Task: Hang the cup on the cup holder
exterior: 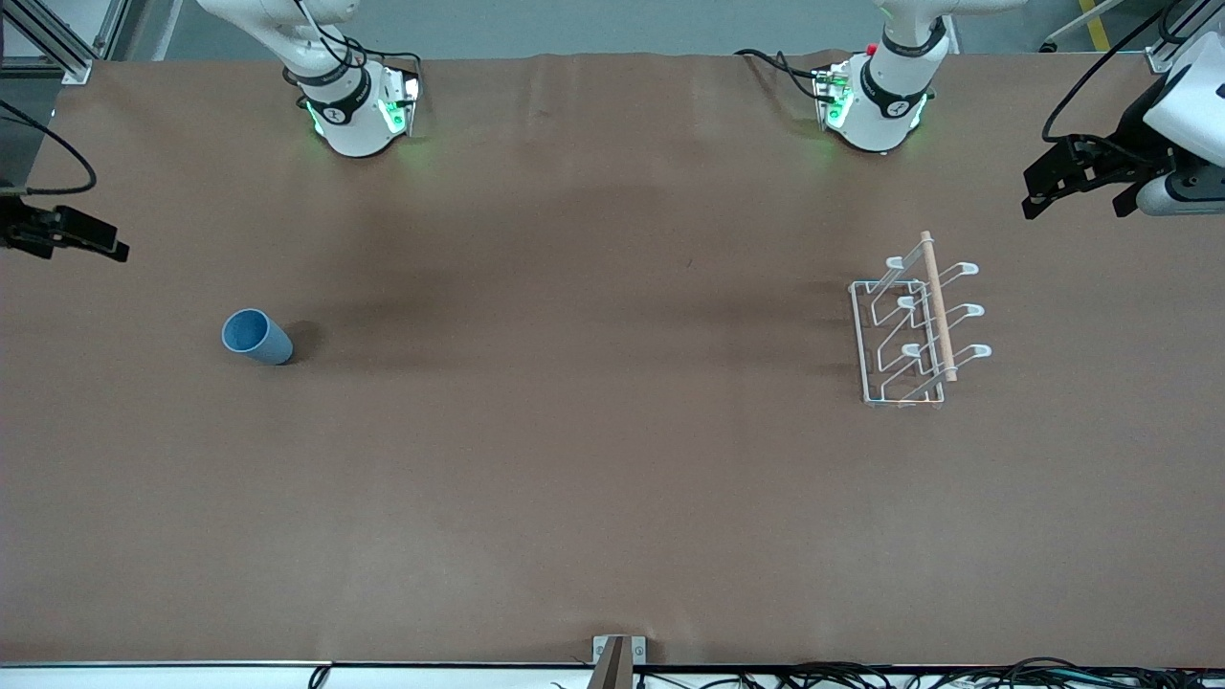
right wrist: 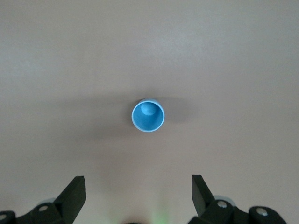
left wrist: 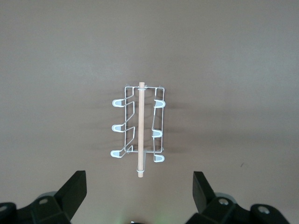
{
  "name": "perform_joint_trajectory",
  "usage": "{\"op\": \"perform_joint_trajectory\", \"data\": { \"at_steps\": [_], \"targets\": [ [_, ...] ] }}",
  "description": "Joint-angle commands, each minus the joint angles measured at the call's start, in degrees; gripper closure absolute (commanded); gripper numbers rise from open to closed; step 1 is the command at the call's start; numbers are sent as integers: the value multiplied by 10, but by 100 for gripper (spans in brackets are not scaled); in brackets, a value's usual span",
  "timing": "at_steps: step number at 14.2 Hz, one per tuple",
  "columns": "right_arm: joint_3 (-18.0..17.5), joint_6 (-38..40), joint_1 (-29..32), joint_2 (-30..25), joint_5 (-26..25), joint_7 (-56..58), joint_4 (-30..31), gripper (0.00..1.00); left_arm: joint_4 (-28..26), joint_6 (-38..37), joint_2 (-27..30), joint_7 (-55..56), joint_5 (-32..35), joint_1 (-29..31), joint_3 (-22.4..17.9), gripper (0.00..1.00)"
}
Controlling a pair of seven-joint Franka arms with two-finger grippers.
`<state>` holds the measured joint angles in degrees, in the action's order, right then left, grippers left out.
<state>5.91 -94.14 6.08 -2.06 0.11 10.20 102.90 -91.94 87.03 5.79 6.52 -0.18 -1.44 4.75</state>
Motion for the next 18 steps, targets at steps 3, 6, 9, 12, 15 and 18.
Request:
{"op": "perform_joint_trajectory", "data": {
  "at_steps": [3, 6, 9, 12, 15, 18],
  "targets": [
    [-5, -191, 46, -12, 6, 80, 191, 1, 17, -11, -12, -3, 3, -1, -1, 0],
    [-5, -327, 46, -8, 6, 82, 288, 2, 17, -11, -13, -8, 4, 0, -1, 0],
    [-5, -401, 46, 40, 7, 81, 316, 3, 16, -11, -13, -7, 4, -1, -1, 0],
    [-6, -458, 46, 98, 8, 81, 316, 5, 15, -11, -13, -9, 4, -1, -1, 0],
    [-8, -495, 44, 137, 11, 80, 314, 10, 15, -11, -13, -9, 4, -1, -1, 0],
    [-11, -499, 42, 165, 17, 76, 297, 84, 16, -11, -13, -8, 4, -1, -1, 0]
  ]
}}
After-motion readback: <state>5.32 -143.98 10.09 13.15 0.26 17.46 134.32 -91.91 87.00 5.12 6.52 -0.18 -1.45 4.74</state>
